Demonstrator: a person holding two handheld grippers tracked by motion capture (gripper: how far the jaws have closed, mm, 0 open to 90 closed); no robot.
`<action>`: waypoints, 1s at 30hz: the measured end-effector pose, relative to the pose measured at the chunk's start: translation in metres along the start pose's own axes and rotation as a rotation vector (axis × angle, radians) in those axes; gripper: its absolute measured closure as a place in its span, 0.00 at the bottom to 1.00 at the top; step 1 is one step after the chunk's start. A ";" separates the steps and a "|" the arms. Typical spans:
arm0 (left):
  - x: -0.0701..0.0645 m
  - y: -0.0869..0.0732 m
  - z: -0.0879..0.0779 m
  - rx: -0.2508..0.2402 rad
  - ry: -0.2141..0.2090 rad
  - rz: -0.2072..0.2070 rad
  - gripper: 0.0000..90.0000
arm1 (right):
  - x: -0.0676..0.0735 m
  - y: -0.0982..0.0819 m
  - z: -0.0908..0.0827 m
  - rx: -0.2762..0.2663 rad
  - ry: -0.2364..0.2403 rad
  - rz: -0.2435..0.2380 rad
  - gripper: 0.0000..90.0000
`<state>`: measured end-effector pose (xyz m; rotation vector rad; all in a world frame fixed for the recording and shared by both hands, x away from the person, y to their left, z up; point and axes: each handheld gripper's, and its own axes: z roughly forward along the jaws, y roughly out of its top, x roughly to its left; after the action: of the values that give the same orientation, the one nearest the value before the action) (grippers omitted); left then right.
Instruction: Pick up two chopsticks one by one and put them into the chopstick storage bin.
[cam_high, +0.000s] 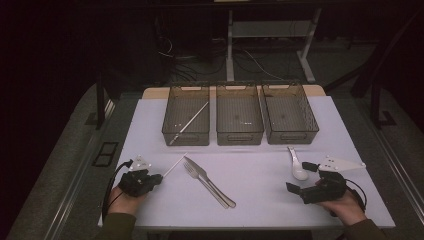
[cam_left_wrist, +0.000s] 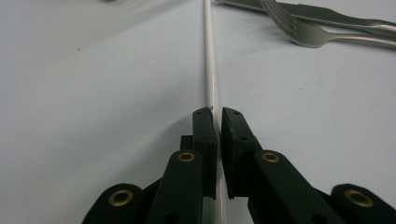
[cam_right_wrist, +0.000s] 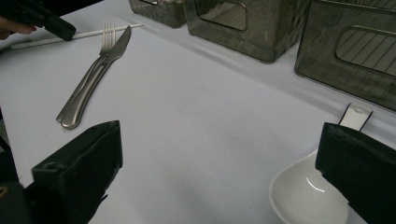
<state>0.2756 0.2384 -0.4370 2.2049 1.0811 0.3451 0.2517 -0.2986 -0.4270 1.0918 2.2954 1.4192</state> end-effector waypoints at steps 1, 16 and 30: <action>0.000 0.001 -0.001 -0.005 -0.004 0.001 0.94 | 0.000 0.000 0.000 0.000 0.000 -0.001 0.01; -0.010 0.016 -0.023 -0.090 -0.008 0.004 0.94 | 0.000 0.000 0.001 -0.002 0.001 -0.008 0.01; -0.006 0.043 -0.029 -0.156 -0.028 0.003 0.94 | -0.001 0.000 0.001 -0.007 -0.004 0.000 0.01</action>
<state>0.2836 0.2276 -0.3868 2.0679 1.0016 0.3850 0.2529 -0.2987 -0.4279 1.0915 2.2862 1.4220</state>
